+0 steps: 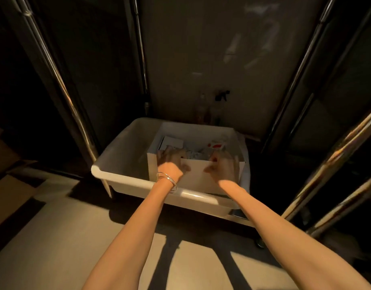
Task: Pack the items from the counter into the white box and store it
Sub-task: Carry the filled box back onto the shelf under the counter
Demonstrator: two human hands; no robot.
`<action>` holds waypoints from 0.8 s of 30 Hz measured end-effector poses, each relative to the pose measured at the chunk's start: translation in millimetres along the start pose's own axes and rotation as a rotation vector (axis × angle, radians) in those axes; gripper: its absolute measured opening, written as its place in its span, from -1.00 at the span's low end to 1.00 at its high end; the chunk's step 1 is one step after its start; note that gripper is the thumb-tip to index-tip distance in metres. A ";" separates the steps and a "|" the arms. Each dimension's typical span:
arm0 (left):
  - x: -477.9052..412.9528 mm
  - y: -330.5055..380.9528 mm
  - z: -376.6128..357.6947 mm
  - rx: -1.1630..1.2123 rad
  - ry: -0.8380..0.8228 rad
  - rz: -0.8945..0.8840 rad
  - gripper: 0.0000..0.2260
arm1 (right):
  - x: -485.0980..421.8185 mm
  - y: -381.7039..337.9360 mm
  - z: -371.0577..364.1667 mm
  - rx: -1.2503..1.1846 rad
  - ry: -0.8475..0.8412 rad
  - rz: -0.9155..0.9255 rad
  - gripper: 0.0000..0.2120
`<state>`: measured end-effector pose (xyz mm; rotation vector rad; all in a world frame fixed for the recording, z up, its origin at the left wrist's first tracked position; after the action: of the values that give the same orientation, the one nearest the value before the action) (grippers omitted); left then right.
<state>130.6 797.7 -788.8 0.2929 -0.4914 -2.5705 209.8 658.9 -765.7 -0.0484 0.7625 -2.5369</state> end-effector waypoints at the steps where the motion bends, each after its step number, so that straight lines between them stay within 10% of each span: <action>1: -2.3 -0.5 -2.1 0.009 0.023 -0.032 -0.77 | -0.4 2.8 -5.0 0.002 -0.006 -0.009 -0.78; 15: -6.8 -39.9 -22.4 0.207 -0.108 -0.111 -0.89 | -3.0 25.7 -45.7 -0.009 -0.273 -0.069 -0.83; 24: 8.6 -14.8 16.6 -0.054 -0.359 -0.057 -0.48 | 1.0 8.4 -13.7 -0.097 -0.432 -0.110 -0.57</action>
<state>112.0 810.0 -780.5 -0.1812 -0.5444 -2.6966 210.3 659.3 -781.9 -0.6633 0.7183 -2.4582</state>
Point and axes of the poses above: each hand's wrist, its own x-axis away from the middle knuckle, its own z-axis out of the back of the hand, y = z × x, the point moved 1 cm from there along -x, towards the middle knuckle, and after that the axes turned 11 degrees about -z, right-handed, at the moved point
